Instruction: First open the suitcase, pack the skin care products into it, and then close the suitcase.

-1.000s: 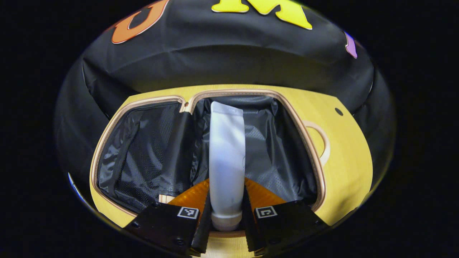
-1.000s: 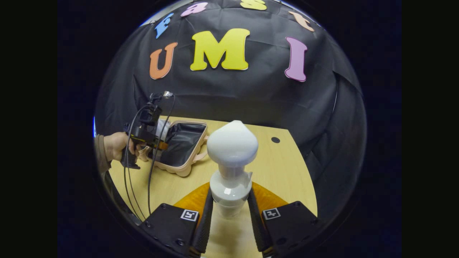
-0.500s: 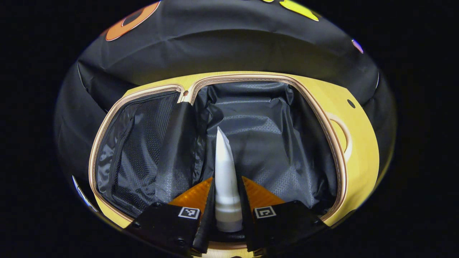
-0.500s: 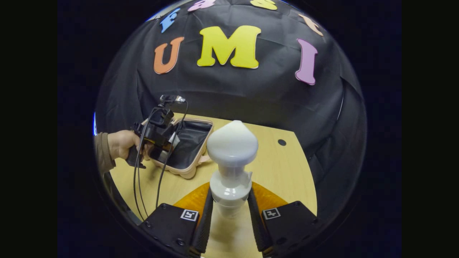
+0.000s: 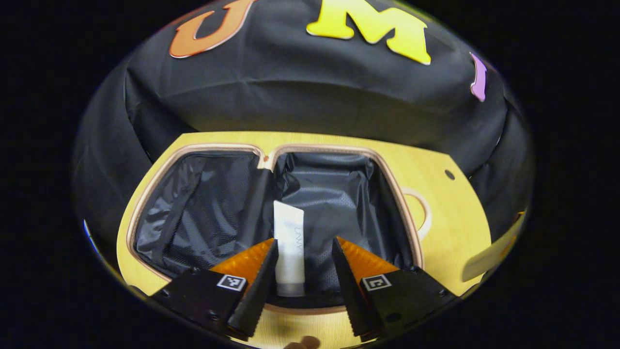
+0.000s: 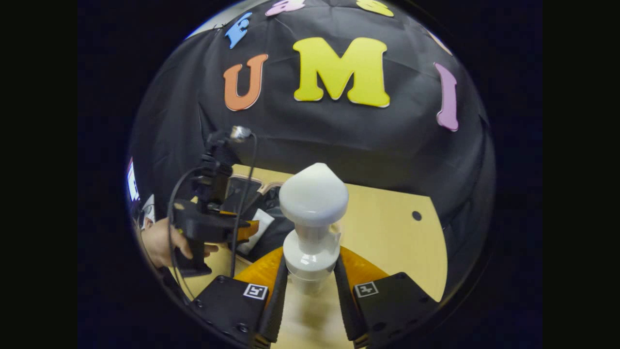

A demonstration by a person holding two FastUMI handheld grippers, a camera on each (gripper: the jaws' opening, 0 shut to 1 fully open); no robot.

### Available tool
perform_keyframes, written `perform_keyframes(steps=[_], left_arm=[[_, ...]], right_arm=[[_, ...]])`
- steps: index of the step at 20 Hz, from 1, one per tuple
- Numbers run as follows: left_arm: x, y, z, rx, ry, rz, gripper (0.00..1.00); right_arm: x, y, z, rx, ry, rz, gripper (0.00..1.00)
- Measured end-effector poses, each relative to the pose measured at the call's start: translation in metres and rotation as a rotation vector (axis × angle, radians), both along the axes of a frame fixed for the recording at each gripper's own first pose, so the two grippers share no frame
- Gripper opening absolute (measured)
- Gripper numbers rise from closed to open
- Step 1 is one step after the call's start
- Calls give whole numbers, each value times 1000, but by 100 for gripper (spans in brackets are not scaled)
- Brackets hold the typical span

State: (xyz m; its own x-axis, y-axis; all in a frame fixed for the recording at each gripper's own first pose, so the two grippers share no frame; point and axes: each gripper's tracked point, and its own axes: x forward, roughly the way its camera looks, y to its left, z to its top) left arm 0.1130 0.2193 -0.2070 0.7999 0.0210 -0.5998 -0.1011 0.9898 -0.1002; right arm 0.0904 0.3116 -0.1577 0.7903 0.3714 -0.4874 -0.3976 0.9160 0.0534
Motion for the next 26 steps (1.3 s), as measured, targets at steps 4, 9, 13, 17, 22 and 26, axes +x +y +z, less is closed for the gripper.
perform_keyframes(steps=[4, 9, 13, 17, 22, 26], left_arm=[[-40, 26, 41, 6, -147, 42, 82], [-97, 61, 101, 26, -370, 89, 88], [-136, 87, 141, 82, -510, 126, 88], [-168, 102, 166, 84, -540, 163, 88], [-182, 130, 184, 78, -590, 221, 88], [-187, 136, 212, 122, -668, 217, 88]], right_arm=[[25, 53, -29, -16, 63, 35, 48], [40, 94, -68, -34, 167, 32, 46], [45, 106, -91, -124, 246, 31, 48], [52, 119, -112, -162, 347, 2, 48], [81, 125, -116, -135, 395, -87, 48], [97, 125, -150, -158, 504, -135, 48]])
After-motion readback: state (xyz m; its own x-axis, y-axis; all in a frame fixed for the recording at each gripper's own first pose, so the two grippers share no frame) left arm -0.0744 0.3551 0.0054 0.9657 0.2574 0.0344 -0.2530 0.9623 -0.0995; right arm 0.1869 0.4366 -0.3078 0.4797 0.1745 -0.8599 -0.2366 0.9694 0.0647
